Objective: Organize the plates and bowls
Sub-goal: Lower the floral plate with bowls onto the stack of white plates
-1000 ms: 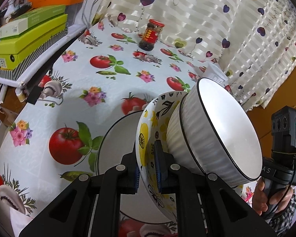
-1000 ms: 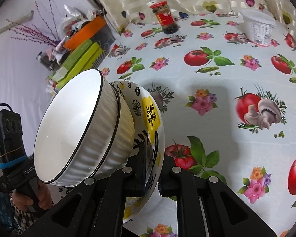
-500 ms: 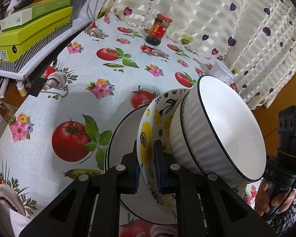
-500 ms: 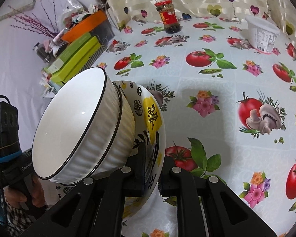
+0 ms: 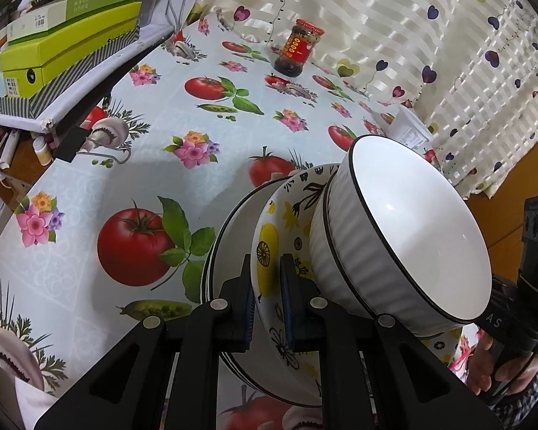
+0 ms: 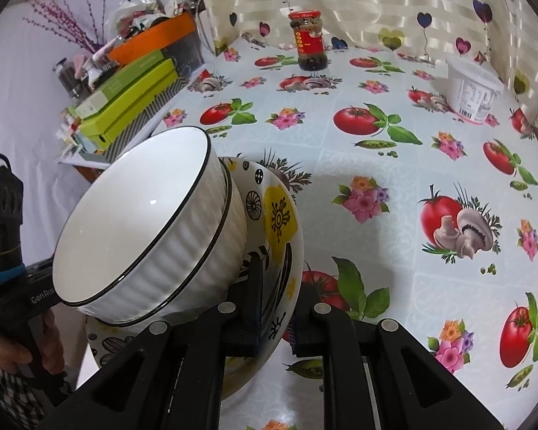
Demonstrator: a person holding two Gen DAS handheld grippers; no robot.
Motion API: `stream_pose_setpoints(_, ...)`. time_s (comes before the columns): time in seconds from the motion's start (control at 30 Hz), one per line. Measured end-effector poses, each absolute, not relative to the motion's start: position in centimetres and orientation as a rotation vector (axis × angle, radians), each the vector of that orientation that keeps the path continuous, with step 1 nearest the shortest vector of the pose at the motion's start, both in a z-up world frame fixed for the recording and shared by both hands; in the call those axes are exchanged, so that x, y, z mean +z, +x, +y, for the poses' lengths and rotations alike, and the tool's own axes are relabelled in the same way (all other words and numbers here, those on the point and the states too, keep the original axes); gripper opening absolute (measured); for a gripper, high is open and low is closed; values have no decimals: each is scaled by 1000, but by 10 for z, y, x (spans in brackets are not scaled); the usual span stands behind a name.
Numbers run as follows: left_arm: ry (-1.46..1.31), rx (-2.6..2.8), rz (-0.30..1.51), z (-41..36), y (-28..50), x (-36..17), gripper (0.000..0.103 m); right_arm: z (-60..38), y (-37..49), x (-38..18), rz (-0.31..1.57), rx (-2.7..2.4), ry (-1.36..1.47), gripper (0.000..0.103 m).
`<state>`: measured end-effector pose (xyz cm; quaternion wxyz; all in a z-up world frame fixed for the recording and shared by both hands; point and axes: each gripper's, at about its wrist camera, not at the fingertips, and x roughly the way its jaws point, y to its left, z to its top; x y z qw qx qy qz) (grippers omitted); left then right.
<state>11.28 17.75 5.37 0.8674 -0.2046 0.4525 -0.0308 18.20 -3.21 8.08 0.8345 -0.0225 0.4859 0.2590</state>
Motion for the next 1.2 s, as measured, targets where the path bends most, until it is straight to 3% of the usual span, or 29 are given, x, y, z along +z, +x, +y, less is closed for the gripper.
stream_pose_setpoints(0.63, -414, -83, 924, 184, 115, 57, 12, -20, 170, 72, 952, 540, -177, 18)
stream_pose_setpoints(1.2, -418, -89, 918, 185, 113, 56, 15, -27, 168, 69, 948, 567, -118, 25)
